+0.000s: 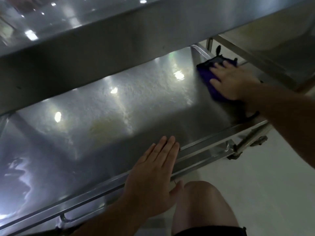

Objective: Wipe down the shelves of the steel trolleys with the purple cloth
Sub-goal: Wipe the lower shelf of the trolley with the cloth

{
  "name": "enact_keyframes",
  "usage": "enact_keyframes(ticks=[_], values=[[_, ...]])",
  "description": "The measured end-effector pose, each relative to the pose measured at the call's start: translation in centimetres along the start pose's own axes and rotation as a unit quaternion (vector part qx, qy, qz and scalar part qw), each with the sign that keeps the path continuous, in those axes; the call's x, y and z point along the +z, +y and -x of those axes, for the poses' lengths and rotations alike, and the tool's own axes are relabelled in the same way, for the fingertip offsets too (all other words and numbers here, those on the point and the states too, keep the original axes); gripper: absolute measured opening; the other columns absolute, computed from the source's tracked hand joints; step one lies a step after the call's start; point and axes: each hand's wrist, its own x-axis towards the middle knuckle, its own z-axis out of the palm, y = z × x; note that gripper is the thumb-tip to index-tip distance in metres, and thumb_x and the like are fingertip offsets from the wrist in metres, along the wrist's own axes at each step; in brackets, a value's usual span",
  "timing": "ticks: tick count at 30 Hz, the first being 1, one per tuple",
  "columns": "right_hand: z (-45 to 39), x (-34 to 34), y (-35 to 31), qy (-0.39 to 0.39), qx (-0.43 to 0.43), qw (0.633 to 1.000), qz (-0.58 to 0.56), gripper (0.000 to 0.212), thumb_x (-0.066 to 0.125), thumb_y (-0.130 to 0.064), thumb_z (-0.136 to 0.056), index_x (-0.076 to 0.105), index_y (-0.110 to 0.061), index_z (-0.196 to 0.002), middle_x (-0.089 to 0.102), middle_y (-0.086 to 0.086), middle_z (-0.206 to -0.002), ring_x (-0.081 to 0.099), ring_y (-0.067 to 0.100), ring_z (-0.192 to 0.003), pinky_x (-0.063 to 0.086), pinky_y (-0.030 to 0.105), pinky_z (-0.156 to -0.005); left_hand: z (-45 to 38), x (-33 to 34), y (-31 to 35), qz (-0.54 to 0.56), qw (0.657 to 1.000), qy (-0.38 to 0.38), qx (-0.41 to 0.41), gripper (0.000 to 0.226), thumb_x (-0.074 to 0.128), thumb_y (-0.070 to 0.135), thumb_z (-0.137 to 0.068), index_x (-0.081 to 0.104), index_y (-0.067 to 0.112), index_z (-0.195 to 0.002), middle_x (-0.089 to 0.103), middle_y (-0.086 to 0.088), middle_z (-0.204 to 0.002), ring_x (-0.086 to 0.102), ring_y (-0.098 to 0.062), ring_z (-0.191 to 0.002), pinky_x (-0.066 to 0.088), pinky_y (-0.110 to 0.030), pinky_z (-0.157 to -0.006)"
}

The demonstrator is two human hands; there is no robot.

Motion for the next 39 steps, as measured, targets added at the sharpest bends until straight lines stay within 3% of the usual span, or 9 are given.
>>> enact_keyframes(ticks=[5, 10, 15, 20, 24, 29, 32, 35, 39], values=[[-3.8, 0.2, -7.4, 0.018, 0.014, 1.000, -0.018, 0.064, 0.027, -0.048, -0.106, 0.032, -0.011, -0.157, 0.025, 0.012, -0.168, 0.022, 0.034, -0.154, 0.016, 0.055, -0.123, 0.4, 0.6, -0.3, -0.003, 1.000, 0.009, 0.002, 0.094, 0.055, 0.058, -0.089, 0.028, 0.010, -0.166, 0.020, -0.008, -0.176, 0.012, -0.022, -0.164, 0.020, -0.042, -0.129], [-0.3, 1.0, -18.5, 0.001, -0.159, 0.986, -0.057, 0.063, 0.033, -0.047, -0.106, 0.026, -0.021, -0.163, 0.019, 0.001, -0.172, 0.015, 0.023, -0.157, 0.010, 0.049, -0.126, 0.6, 0.4, -0.4, 0.004, 1.000, 0.000, 0.001, 0.094, 0.053, 0.056, -0.088, 0.026, 0.011, -0.167, 0.018, -0.007, -0.176, 0.011, -0.022, -0.163, 0.018, -0.042, -0.131], [5.2, 1.3, -17.4, -0.050, -0.298, 0.952, -0.054, 0.072, 0.011, -0.064, -0.098, 0.017, -0.035, -0.164, 0.009, -0.016, -0.170, 0.002, 0.009, -0.157, 0.003, 0.039, -0.128, 0.7, -0.4, -0.4, 0.004, 1.000, -0.009, 0.008, 0.089, 0.043, 0.056, -0.095, 0.020, 0.011, -0.168, 0.013, -0.007, -0.177, 0.006, -0.020, -0.164, 0.009, -0.039, -0.132], [7.7, 1.5, -12.6, -0.029, -0.164, 0.984, -0.072, 0.070, 0.009, -0.067, -0.099, 0.013, -0.040, -0.163, 0.006, -0.017, -0.171, -0.002, 0.005, -0.157, -0.003, 0.033, -0.125, 1.0, -0.6, -0.2, 0.041, 0.999, -0.006, 0.005, 0.086, 0.037, 0.058, -0.106, 0.002, 0.015, -0.170, -0.004, -0.002, -0.178, -0.007, -0.014, -0.163, 0.004, -0.038, -0.132], [7.9, 1.3, -13.4, -0.036, -0.129, 0.989, -0.060, 0.067, 0.014, -0.063, -0.101, 0.011, -0.039, -0.163, 0.006, -0.016, -0.171, 0.001, 0.009, -0.158, 0.002, 0.039, -0.127, 1.8, -1.9, -1.7, 0.229, 0.970, 0.071, -0.049, 0.069, 0.049, 0.047, -0.106, 0.028, 0.023, -0.167, 0.019, 0.007, -0.176, 0.022, -0.007, -0.158, 0.023, -0.028, -0.127], [7.8, 1.3, -13.7, -0.037, -0.112, 0.992, -0.046, 0.067, 0.015, -0.063, -0.101, 0.012, -0.039, -0.163, 0.007, -0.016, -0.171, 0.004, 0.011, -0.158, 0.006, 0.043, -0.128, 8.5, -3.2, -10.1, 0.115, 0.953, 0.110, -0.258, 0.061, 0.038, 0.052, -0.107, 0.046, 0.019, -0.157, 0.043, -0.006, -0.165, 0.044, -0.025, -0.148, 0.036, -0.042, -0.122], [7.7, 1.6, -13.7, -0.035, -0.108, 0.993, -0.033, 0.068, 0.016, -0.062, -0.101, 0.011, -0.038, -0.164, 0.006, -0.014, -0.172, 0.005, 0.013, -0.158, 0.007, 0.044, -0.129, 14.7, -3.5, -16.6, 0.078, 0.923, 0.078, -0.369, 0.067, 0.031, 0.057, -0.107, 0.046, 0.015, -0.156, 0.043, -0.012, -0.165, 0.042, -0.031, -0.150, 0.035, -0.049, -0.121], [7.4, 1.6, -14.3, -0.033, -0.083, 0.996, -0.029, 0.069, 0.015, -0.062, -0.100, 0.012, -0.035, -0.164, 0.007, -0.010, -0.172, 0.005, 0.016, -0.159, 0.008, 0.046, -0.128, 17.7, -2.9, -19.0, 0.085, 0.903, 0.002, -0.422, 0.076, 0.019, 0.069, -0.103, 0.027, 0.024, -0.165, 0.022, -0.004, -0.175, 0.015, -0.023, -0.163, 0.021, -0.050, -0.129], [6.4, 2.0, -19.6, -0.011, 0.076, 0.996, -0.044, 0.066, 0.017, -0.054, -0.105, 0.015, -0.024, -0.164, 0.008, 0.003, -0.173, 0.005, 0.029, -0.159, 0.008, 0.055, -0.126, 17.7, -1.7, -18.6, 0.085, 0.902, 0.019, -0.424, 0.083, 0.013, 0.070, -0.102, 0.021, 0.021, -0.168, 0.018, -0.004, -0.176, 0.008, -0.021, -0.163, 0.013, -0.045, -0.132]])
